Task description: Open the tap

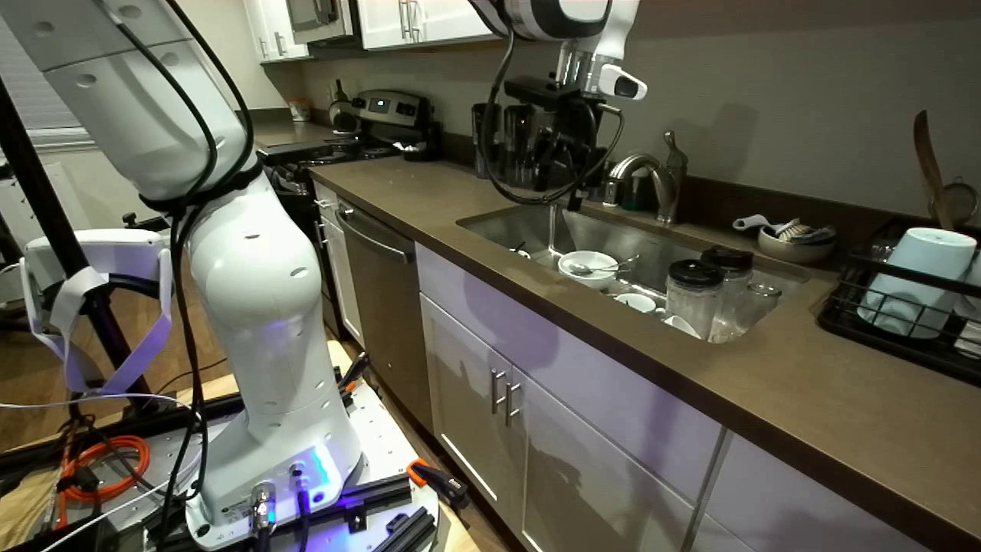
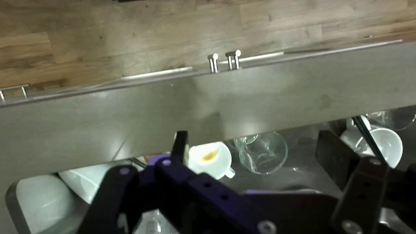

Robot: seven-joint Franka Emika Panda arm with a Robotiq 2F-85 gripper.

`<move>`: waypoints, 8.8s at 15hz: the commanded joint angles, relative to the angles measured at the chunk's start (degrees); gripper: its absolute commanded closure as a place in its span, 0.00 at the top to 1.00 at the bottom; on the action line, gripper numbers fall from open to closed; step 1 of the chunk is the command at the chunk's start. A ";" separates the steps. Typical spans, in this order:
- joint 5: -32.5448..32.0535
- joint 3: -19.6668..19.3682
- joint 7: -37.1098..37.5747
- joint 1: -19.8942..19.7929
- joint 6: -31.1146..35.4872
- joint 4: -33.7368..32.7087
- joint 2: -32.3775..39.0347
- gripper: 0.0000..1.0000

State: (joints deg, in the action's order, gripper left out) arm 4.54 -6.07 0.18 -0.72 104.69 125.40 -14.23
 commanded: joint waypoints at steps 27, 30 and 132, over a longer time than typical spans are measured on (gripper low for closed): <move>-10.18 -2.91 4.03 1.12 73.75 -3.55 17.98 1.00; -13.98 -2.94 5.14 2.14 68.39 -11.38 19.62 1.00; -5.70 5.32 5.30 5.25 29.94 -65.90 53.00 0.02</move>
State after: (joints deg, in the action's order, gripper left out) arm -2.69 -2.05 7.89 5.72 132.03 60.98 37.43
